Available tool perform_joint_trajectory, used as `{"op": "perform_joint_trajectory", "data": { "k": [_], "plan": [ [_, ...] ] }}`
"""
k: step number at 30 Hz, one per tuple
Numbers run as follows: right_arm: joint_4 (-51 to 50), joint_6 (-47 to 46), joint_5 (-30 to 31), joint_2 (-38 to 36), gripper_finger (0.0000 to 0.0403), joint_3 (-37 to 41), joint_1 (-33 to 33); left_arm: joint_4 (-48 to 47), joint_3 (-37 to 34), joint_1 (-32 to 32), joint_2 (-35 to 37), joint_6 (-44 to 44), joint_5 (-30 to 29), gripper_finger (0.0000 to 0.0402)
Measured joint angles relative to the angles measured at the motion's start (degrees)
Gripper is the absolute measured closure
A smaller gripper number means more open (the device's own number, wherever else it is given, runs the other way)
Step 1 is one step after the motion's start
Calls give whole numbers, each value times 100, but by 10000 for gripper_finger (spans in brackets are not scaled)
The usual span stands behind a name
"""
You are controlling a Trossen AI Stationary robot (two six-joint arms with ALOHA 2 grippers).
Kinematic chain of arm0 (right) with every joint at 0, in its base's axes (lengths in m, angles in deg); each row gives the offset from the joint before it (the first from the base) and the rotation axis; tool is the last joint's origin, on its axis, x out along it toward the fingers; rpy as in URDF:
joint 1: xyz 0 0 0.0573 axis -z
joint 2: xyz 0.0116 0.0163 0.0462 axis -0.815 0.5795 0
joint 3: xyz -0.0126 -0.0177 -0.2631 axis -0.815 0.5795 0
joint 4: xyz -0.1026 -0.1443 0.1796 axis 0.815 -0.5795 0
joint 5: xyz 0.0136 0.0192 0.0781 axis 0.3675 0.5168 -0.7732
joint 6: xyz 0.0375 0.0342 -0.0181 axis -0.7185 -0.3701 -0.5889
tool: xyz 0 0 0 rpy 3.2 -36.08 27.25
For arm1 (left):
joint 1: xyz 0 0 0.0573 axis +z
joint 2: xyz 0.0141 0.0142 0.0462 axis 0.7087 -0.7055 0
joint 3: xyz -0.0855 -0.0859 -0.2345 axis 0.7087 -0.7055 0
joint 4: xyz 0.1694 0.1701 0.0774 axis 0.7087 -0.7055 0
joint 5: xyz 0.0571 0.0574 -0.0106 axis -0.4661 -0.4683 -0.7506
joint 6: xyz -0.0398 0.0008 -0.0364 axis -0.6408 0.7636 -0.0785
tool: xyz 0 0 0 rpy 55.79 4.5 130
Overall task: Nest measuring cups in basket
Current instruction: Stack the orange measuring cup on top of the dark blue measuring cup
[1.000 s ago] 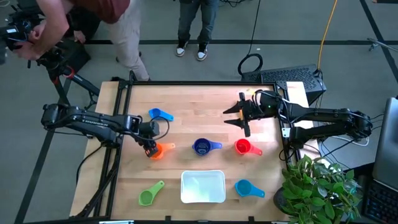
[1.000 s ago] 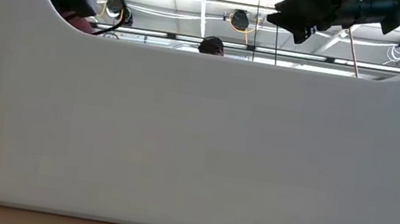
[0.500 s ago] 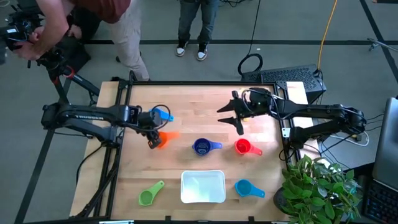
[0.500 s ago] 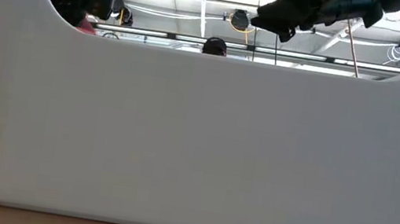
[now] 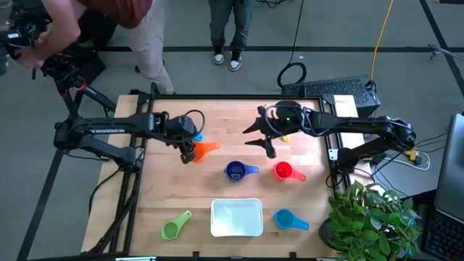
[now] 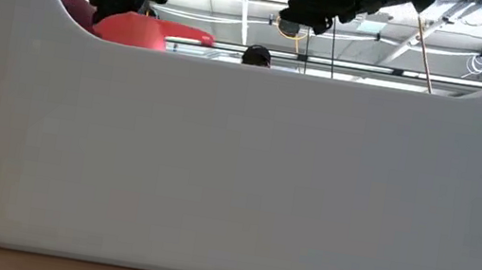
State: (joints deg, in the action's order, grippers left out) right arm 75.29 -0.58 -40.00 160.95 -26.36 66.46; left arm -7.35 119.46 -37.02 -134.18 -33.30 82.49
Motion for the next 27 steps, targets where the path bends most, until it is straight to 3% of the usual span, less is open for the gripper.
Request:
{"op": "perform_joint_trajectory", "data": {
  "k": [10, 15, 21, 27],
  "plan": [
    [197, 527, 185, 412, 214, -136, -247, -282, 883, 158, -892, 342, 72, 396],
    [478, 399, 930, 603, 169, -135, -485, -226, 1058, 199, -994, 381, 74, 396],
    [822, -238, 928, 868, 108, -138, -501, -45, 1059, 208, -994, 359, 152, 396],
    [767, -453, 877, 1219, 90, -415, -501, 68, 1059, 204, -994, 355, 170, 396]
  ]
}}
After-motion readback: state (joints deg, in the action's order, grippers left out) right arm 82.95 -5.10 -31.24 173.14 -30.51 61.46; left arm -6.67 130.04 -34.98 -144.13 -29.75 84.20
